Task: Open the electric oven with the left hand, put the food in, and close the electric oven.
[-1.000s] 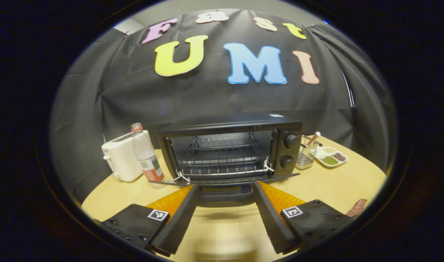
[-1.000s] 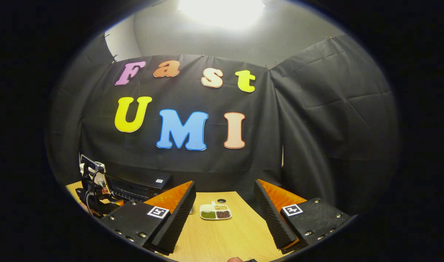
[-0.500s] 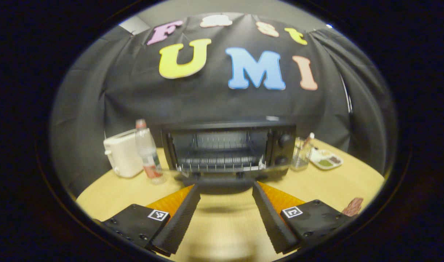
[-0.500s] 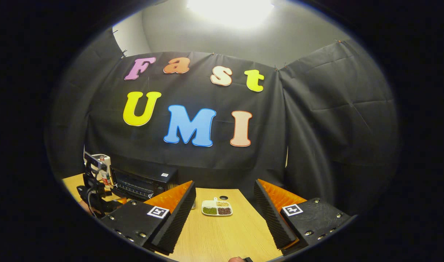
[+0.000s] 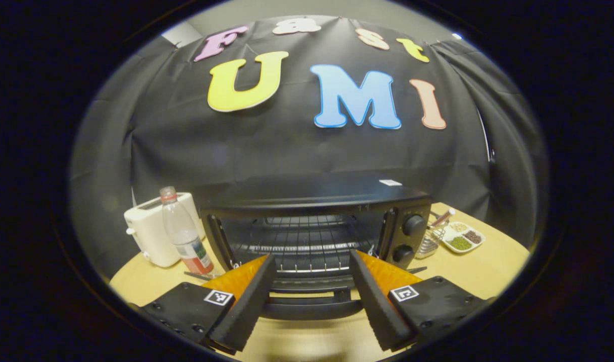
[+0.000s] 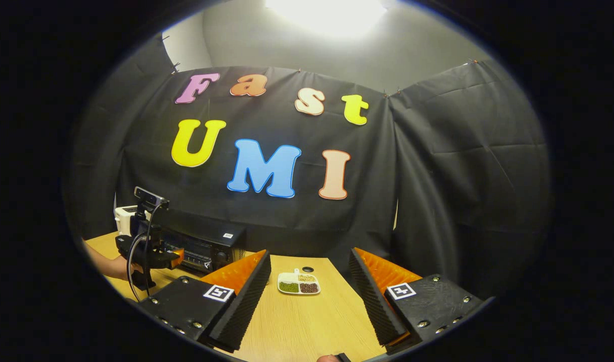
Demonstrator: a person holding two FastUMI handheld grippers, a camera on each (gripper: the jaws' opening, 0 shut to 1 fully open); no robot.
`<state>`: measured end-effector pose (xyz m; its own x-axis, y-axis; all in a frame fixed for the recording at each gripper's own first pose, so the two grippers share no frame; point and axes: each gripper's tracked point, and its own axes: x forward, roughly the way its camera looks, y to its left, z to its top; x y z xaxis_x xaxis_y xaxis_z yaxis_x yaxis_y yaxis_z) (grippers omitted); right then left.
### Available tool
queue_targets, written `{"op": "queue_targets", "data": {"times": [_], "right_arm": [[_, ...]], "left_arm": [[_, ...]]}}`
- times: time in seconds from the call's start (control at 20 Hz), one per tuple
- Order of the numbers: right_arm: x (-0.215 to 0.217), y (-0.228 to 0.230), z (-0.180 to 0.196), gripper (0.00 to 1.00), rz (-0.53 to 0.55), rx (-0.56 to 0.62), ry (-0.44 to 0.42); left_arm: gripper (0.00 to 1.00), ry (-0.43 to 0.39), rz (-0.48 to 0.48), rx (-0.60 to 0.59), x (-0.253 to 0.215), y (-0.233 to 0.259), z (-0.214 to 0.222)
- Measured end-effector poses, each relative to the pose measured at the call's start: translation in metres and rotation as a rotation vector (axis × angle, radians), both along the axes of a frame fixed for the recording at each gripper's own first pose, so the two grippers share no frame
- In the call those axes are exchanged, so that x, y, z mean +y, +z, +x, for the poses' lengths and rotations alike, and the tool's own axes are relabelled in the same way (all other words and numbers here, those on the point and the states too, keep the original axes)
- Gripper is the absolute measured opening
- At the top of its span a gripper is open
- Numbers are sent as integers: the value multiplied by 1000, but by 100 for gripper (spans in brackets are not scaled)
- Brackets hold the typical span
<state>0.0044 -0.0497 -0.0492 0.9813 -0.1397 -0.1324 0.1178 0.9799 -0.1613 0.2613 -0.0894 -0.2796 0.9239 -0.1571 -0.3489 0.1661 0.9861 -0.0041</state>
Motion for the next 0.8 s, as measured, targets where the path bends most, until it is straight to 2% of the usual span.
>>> {"op": "queue_targets", "data": {"times": [0.5,0.65,0.8], "right_arm": [[24,-12,13,95,26,38,70],[32,-20,13,95,56,60,100],[40,-32,17,95,99,89,138]], "left_arm": [[98,0,9,139,11,-61,-54],[100,-9,16,147,11,-63,-64],[98,-7,1,108,13,-38,-71]]}}
